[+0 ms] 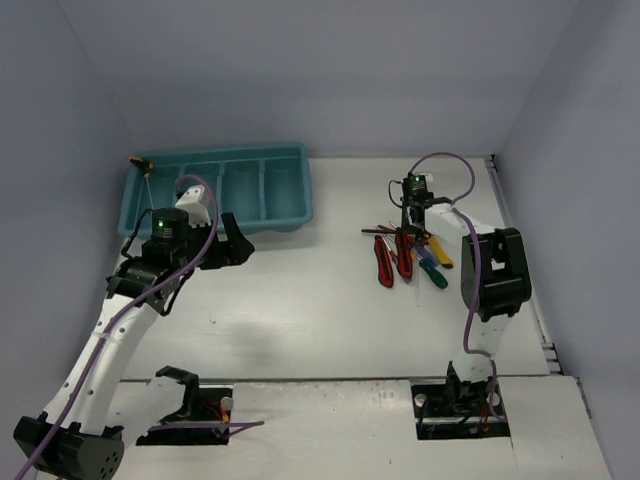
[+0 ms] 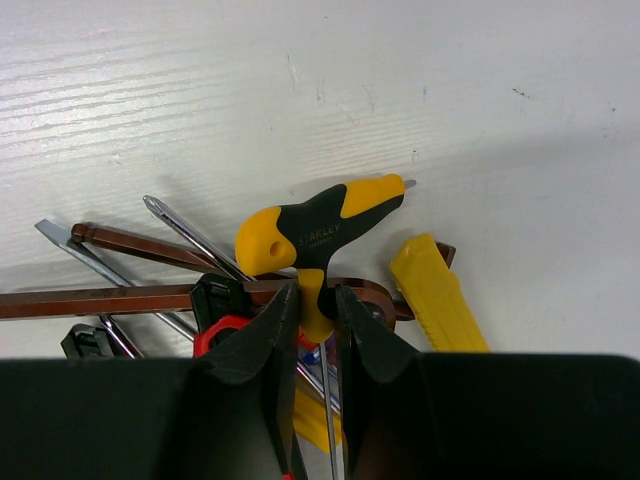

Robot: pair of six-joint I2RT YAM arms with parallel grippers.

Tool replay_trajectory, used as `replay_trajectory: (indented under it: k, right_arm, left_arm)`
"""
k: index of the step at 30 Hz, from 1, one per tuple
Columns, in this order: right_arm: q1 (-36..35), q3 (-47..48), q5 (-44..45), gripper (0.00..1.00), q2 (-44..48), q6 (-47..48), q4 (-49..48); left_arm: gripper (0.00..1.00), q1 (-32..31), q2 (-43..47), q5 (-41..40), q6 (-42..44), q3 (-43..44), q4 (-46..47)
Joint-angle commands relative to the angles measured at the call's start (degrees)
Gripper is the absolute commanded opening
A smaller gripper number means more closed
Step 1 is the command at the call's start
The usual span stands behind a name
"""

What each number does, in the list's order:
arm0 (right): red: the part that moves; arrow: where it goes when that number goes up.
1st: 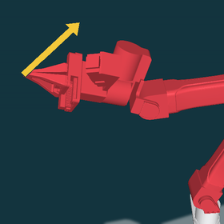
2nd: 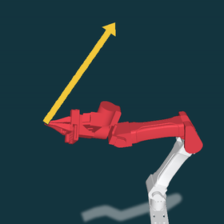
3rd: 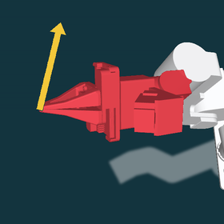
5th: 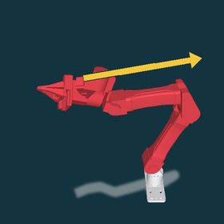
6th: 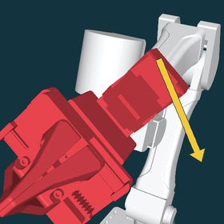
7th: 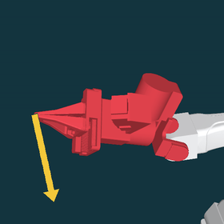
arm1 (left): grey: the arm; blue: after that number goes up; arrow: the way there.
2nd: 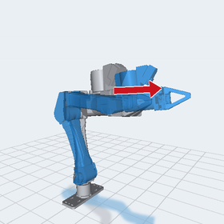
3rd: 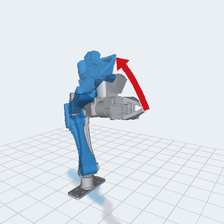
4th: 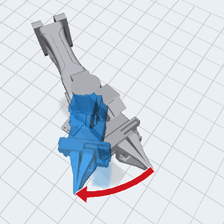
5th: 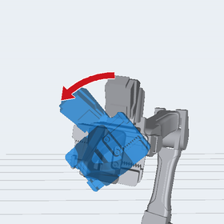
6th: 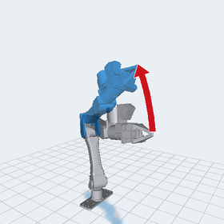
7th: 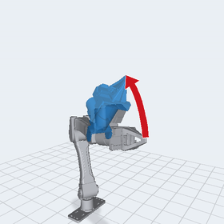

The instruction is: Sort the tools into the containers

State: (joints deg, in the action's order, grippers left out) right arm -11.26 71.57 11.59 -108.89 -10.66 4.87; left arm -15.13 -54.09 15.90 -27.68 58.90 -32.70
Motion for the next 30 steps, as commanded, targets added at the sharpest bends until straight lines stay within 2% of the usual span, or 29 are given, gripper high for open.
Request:
replay_trajectory:
  k: [1,9,15,19,22,30]
  right_arm:
    - [-1.04,2.04,0.88,0.0,5.62,2.46,-0.65]
    - [-5.13,4.14,-4.03,0.0,20.62,5.77,-0.69]
    - [-12.25,3.44,-10.23,0.0,30.78,8.1,-0.74]
    - [-16.44,2.36,-14.09,0.0,35.8,9.63,-1.1]
    - [-19.2,1.75,-15.34,0.0,38.33,9.36,-1.52]
    - [-25.02,1.38,-14.2,0.0,39.97,7.86,-1.88]
  left_arm:
    - [0.81,-0.74,-1.1,0.7,-0.49,5.78,2.37]
    - [0.81,-5.34,-5.96,0.85,-4.9,14.24,5.38]
    - [0.81,-12.36,-12.23,-0.06,-12.0,20.8,14.41]
    - [0.81,-16.49,-17.95,-0.82,-15.38,26.76,16.58]
    - [0.81,-20.92,-20.58,-5.69,-14.78,30.34,18.11]
    - [0.81,-29.64,-25.47,-15.84,-14.06,31.13,23.33]
